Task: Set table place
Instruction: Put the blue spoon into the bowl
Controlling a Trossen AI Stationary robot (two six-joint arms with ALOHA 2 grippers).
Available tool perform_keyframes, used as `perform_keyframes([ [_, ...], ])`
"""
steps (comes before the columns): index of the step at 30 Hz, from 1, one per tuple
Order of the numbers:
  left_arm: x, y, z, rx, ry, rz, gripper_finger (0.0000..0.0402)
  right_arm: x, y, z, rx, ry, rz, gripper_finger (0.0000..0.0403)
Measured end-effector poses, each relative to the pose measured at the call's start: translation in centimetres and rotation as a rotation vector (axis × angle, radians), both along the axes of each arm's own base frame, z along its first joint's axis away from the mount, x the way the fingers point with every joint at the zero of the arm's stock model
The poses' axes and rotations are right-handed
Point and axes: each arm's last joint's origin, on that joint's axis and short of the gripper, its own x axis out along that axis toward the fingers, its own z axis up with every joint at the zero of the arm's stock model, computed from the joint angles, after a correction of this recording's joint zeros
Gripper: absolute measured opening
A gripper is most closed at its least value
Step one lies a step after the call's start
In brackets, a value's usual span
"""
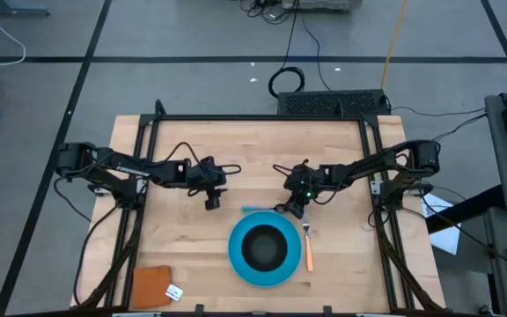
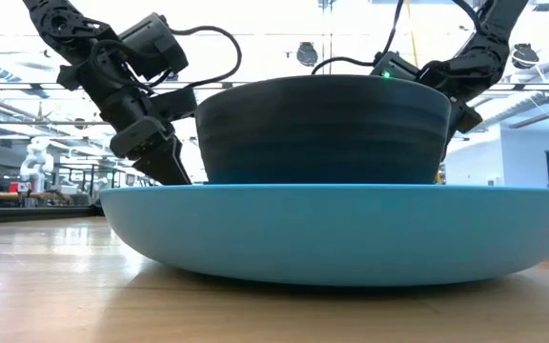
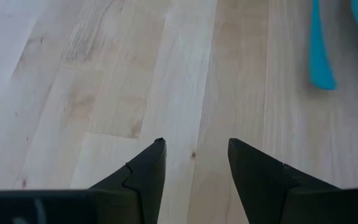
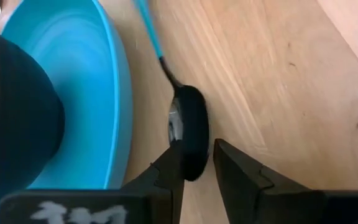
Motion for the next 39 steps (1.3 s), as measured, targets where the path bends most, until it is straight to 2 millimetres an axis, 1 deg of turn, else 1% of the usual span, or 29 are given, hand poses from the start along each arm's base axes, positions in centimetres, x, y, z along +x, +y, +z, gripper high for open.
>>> perform_keyframes([
  [3,0.0,0.0,0.0,0.000,0.000,0.000,0.0179,0.0,0.0,0.0,-0.001,-0.006,0.000,0.0067],
  [6,0.0,0.0,0.0,0.000,0.001,0.000,0.0179,0.1,0.0,0.2,-0.010,-0.024,0.003,0.0023],
  [8,0.0,0.0,0.0,0.000,0.001,0.000,0.0179,0.2,0.0,0.3,-0.021,-0.042,0.013,0.0008],
  [14,0.0,0.0,0.0,-0.004,0.000,0.004,0.0179,0.4,-0.3,0.4,-0.076,-0.076,0.014,0.0002],
  [20,0.0,0.0,0.0,-0.026,-0.006,0.028,0.0179,0.3,-1.4,1.8,-0.135,-0.128,0.003,0.0001],
  [24,0.0,-0.1,0.0,-0.035,-0.008,0.030,0.0179,0.2,-2.2,3.6,-0.182,-0.145,0.004,0.0001],
  [30,0.2,-0.2,0.1,-0.024,-0.027,0.016,0.0179,0.1,-2.6,7.3,-0.351,-0.134,0.002,0.0001],
  [32,0.4,-0.2,0.3,-0.012,-0.049,0.007,0.0179,-0.3,-2.5,8.5,-0.416,-0.125,0.006,0.0001],
  [34,0.5,-0.2,0.4,-0.002,-0.068,-0.002,0.0179,-0.6,-2.4,9.7,-0.494,-0.156,-0.012,0.0001],
  [39,1.1,-0.1,1.0,0.033,-0.147,-0.026,0.0179,-2.1,-2.6,11.8,-0.673,-0.158,-0.065,0.0000],
])
